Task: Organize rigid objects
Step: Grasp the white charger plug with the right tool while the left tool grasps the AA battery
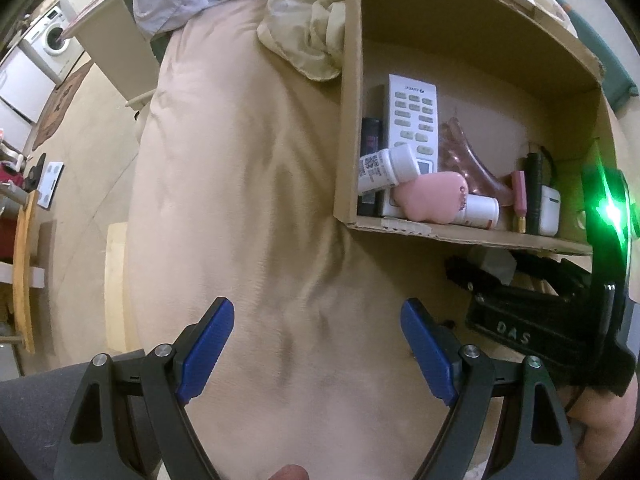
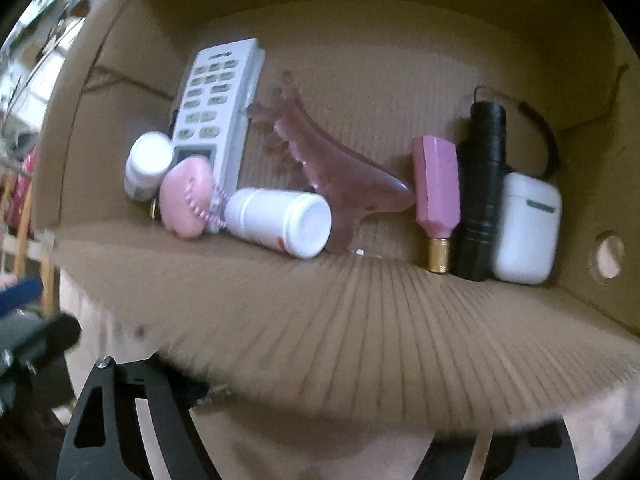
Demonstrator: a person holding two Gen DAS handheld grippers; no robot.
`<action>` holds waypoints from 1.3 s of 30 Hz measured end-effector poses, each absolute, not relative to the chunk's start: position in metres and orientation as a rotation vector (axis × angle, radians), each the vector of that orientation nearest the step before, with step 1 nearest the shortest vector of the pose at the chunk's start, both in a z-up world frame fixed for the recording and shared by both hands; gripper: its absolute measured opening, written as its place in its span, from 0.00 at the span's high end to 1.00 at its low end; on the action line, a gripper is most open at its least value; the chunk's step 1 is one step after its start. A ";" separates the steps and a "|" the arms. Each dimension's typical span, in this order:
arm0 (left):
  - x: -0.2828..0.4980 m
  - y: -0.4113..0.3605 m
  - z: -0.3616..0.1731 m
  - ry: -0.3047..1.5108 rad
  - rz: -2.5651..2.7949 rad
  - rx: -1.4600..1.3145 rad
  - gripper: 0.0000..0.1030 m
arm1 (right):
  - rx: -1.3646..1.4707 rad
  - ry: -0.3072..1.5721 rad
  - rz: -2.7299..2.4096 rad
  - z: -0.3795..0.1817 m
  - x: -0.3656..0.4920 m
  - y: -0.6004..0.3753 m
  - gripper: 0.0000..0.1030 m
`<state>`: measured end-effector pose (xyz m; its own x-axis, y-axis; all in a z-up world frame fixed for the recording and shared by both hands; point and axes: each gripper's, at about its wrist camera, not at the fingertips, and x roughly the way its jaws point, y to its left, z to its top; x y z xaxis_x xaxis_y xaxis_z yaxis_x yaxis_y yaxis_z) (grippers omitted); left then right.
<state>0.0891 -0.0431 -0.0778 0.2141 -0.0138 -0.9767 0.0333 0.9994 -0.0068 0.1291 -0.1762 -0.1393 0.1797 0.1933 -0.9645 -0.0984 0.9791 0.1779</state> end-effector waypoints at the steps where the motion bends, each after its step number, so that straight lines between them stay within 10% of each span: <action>1: 0.089 -0.043 -0.078 1.354 -0.030 0.020 0.19 | 0.079 1.372 0.201 -0.141 0.130 -0.175 0.16; 4: 0.090 -0.043 -0.080 1.351 -0.022 0.036 0.19 | 0.024 1.351 0.187 -0.142 0.132 -0.163 0.18; 6: 0.090 -0.043 -0.082 1.356 -0.019 0.036 0.19 | -0.022 1.335 0.175 -0.142 0.134 -0.153 0.40; 30: 0.076 -0.143 -0.139 1.426 -0.332 0.412 0.20 | 0.189 1.393 0.242 -0.100 0.086 -0.227 0.41; 35: 0.085 -0.138 -0.146 1.439 -0.339 0.343 0.41 | 0.188 1.377 0.244 -0.095 0.084 -0.231 0.41; 39: 0.086 -0.137 -0.138 1.409 -0.334 0.337 0.84 | 0.189 1.367 0.260 -0.089 0.081 -0.235 0.41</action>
<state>0.0860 -0.1366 -0.1381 0.1308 -0.0267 -0.9910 0.4204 0.9068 0.0311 0.0810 -0.2346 -0.0890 0.1809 0.2919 -0.9392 -0.0738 0.9563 0.2830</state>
